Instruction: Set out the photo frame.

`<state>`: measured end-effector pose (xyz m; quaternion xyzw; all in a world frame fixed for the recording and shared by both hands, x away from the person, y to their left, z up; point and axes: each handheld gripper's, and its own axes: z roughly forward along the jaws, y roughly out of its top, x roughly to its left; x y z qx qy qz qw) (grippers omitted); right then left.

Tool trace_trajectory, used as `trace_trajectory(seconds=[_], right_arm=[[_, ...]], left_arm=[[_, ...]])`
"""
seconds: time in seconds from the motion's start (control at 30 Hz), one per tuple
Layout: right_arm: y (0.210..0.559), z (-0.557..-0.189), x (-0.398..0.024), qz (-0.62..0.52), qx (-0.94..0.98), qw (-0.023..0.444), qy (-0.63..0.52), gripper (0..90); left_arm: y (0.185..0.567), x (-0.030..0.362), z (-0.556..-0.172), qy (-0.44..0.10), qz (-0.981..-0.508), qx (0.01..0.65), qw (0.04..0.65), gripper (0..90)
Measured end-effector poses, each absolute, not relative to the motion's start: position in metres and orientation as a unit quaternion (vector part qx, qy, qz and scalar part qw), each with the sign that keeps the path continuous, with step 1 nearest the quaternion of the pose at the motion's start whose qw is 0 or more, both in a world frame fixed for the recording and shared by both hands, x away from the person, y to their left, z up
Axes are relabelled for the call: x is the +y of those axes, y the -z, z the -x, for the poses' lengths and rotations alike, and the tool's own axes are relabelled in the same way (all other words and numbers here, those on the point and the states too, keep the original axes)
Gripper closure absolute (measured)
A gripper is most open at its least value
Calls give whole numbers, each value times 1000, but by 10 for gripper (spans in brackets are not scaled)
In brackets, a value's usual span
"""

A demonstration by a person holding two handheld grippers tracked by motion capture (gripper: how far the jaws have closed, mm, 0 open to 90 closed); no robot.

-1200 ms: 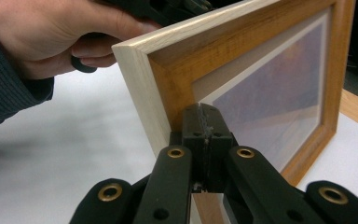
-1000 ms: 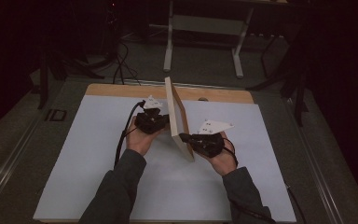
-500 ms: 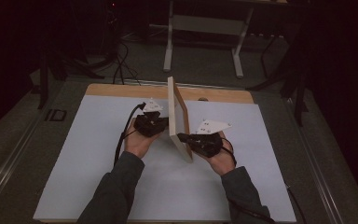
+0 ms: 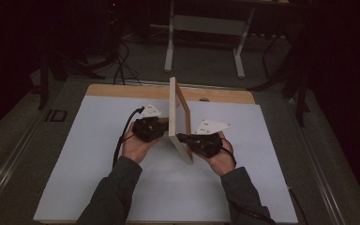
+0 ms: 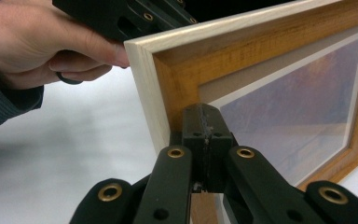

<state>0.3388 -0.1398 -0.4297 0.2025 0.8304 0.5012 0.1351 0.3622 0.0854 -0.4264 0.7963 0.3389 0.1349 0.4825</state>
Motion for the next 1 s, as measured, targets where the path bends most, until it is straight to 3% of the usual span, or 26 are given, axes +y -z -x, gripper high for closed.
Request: trace_trajectory(seconds=[1.0], right_arm=[[424,-340,-125,-203,828,128,-506,898]], left_arm=[[427,92,-369,-112,-794,339,492,900]])
